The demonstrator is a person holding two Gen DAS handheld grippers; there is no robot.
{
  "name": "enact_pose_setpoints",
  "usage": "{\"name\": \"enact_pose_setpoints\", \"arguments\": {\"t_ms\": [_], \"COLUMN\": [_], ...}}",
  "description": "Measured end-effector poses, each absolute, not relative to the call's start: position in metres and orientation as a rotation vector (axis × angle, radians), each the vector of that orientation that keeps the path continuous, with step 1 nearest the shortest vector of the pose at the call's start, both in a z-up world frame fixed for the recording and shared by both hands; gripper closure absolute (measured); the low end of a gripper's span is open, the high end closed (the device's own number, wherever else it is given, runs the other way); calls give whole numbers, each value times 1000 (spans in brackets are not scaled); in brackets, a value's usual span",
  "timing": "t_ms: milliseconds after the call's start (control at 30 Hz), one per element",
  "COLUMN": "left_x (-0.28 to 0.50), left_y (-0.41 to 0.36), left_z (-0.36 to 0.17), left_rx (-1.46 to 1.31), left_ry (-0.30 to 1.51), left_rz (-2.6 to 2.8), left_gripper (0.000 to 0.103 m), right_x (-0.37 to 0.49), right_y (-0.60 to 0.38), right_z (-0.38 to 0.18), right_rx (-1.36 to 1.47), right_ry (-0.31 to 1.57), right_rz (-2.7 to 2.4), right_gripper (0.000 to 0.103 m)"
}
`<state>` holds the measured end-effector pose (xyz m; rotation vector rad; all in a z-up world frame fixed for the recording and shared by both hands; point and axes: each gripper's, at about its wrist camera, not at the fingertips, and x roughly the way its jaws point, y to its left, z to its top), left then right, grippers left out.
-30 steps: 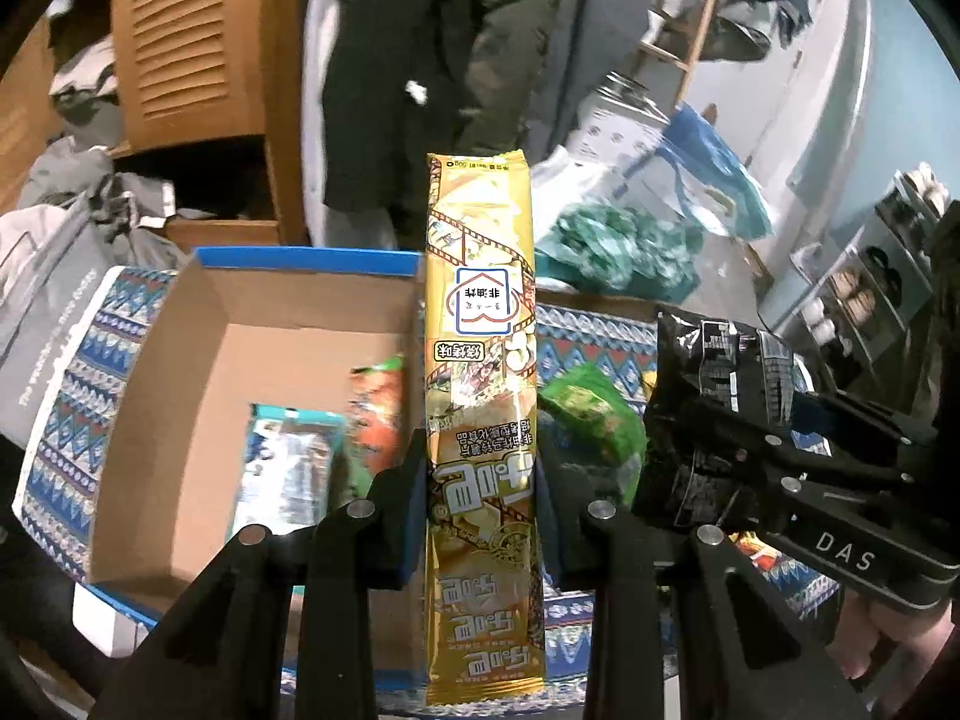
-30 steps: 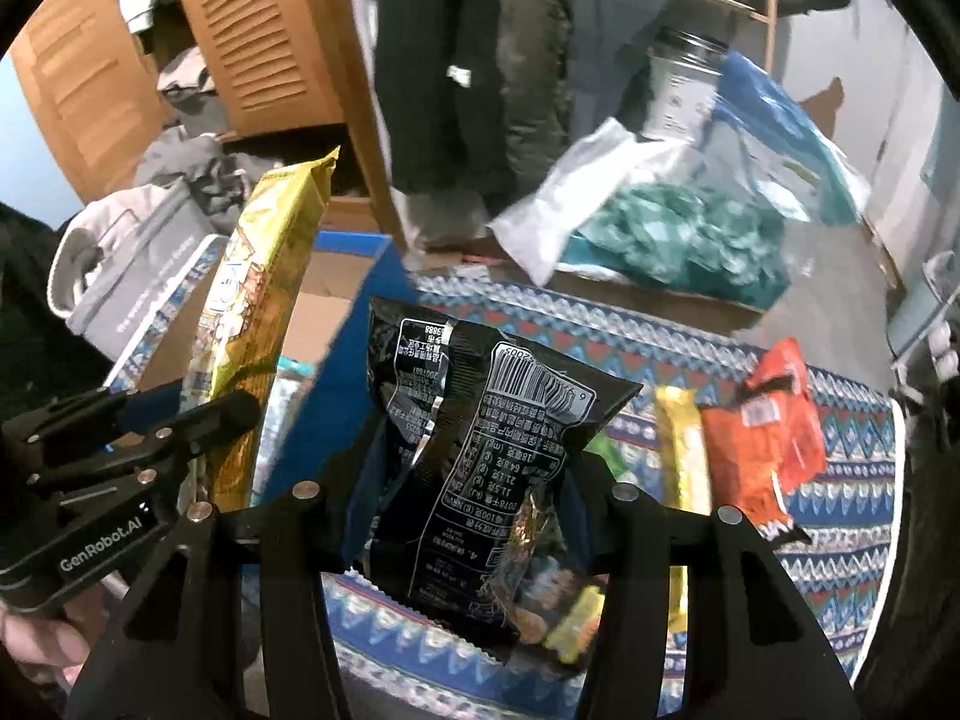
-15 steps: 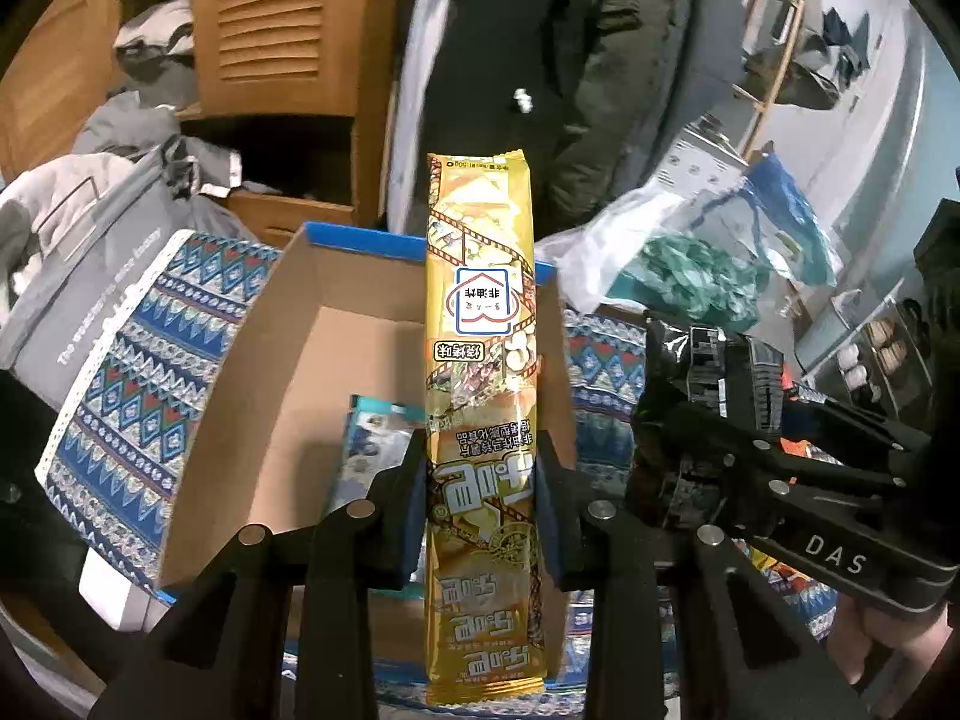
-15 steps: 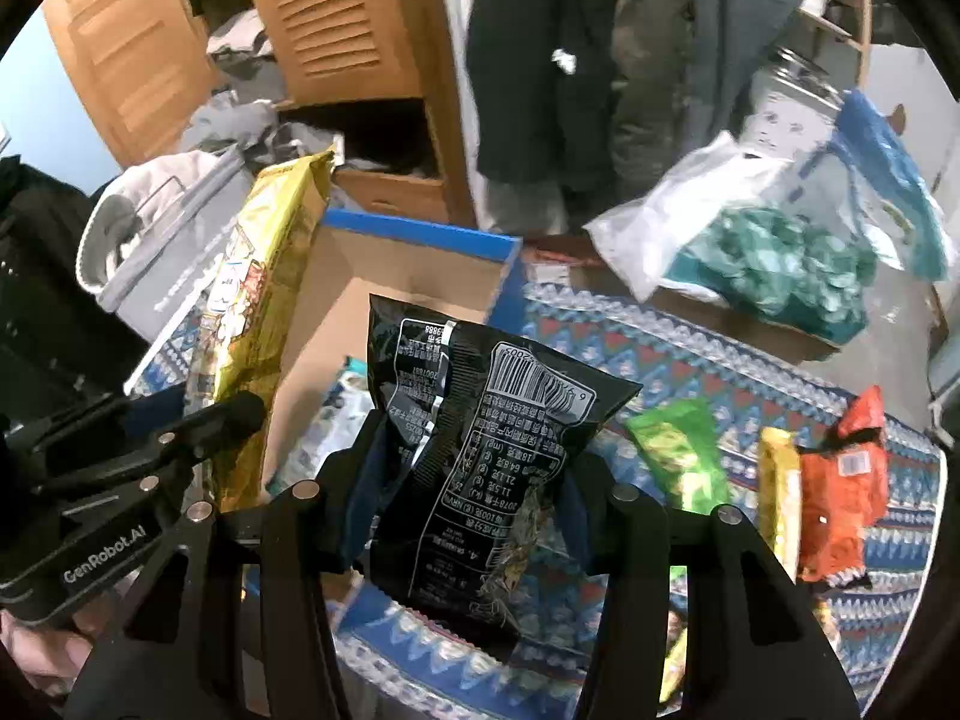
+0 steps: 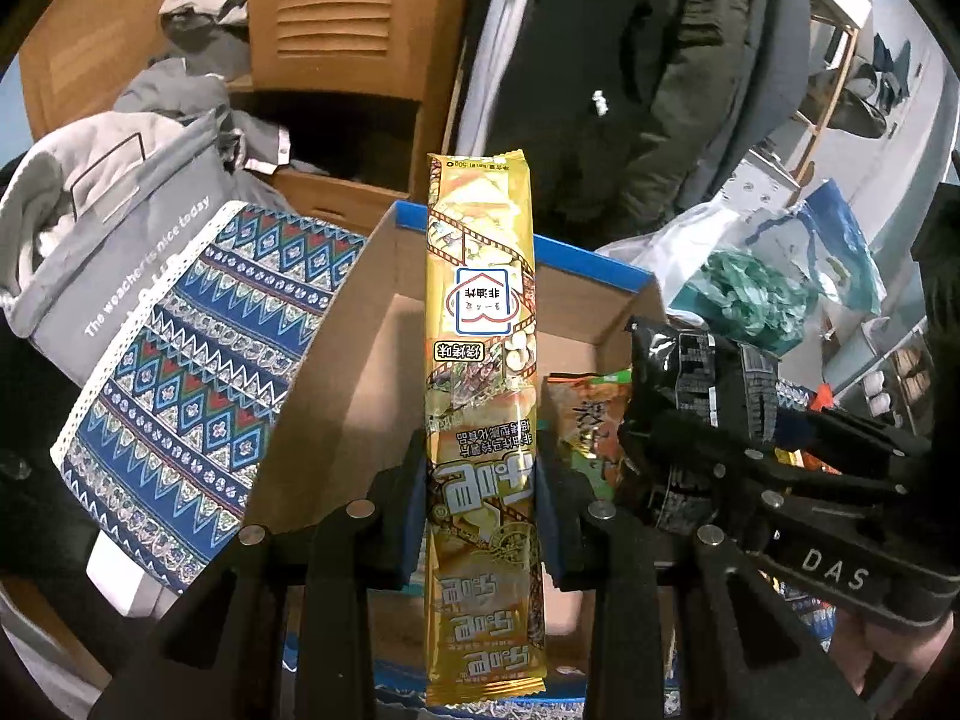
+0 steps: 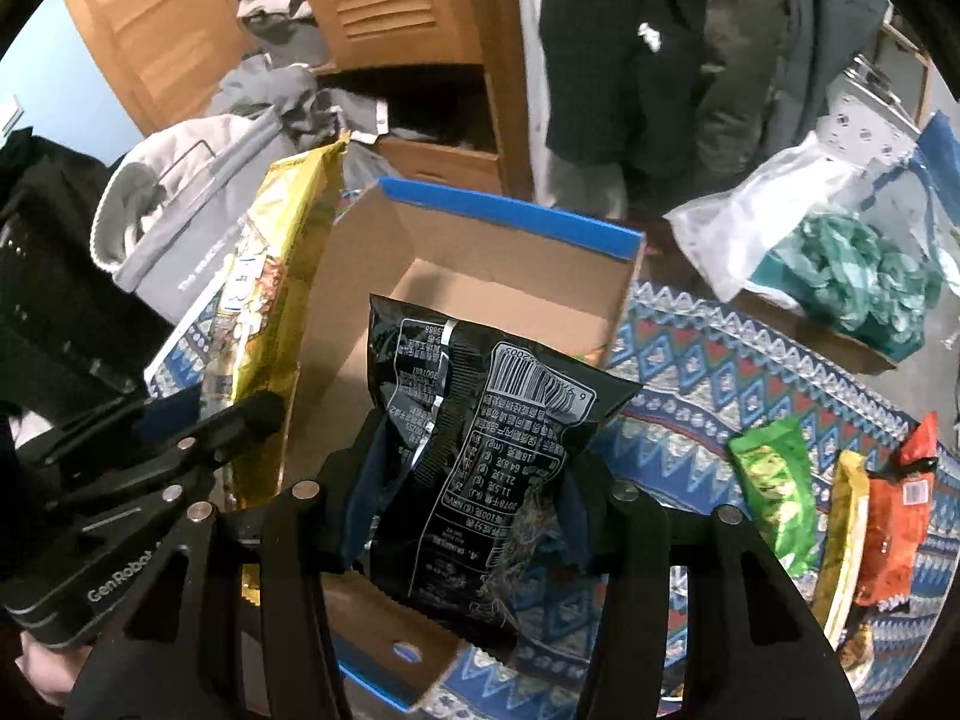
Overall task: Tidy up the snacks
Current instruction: 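Lower both packets into the box and open both tools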
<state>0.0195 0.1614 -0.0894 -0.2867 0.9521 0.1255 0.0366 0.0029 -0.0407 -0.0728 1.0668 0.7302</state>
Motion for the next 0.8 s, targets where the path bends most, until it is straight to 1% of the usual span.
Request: {"name": "enact_pose_setpoints", "arguments": {"t_ms": [267, 300, 333, 367, 500, 567, 633, 667, 767, 800], "left_x": [22, 22, 21, 21, 21, 20, 20, 20, 19, 19], "left_y": [167, 167, 167, 167, 166, 165, 163, 162, 158, 156], "left_z": [-101, -101, -99, -98, -93, -91, -89, -89, -87, -86], "left_rx": [-317, -310, -296, -289, -278, -278, -278, -278, -280, -283], "left_ry": [988, 984, 976, 971, 972, 970, 971, 970, 973, 974], "left_rz": [142, 146, 157, 164, 167, 172, 171, 170, 155, 149], "left_gripper": [70, 70, 70, 70, 58, 55, 43, 42, 38, 35], "right_x": [40, 41, 42, 42, 44, 44, 43, 43, 41, 42], "right_y": [7, 7, 5, 4, 0, -4, -9, -11, -19, -22], "right_z": [-46, -45, -44, -43, -39, -35, -32, -30, -25, -24], "right_rx": [-71, -66, -59, -56, -47, -50, -57, -60, -73, -76], "right_ry": [1078, 1077, 1077, 1072, 1062, 1052, 1040, 1035, 1014, 1011], "right_rz": [738, 739, 743, 741, 722, 705, 691, 686, 663, 658], "right_gripper": [49, 47, 41, 37, 37, 37, 34, 32, 31, 31]}}
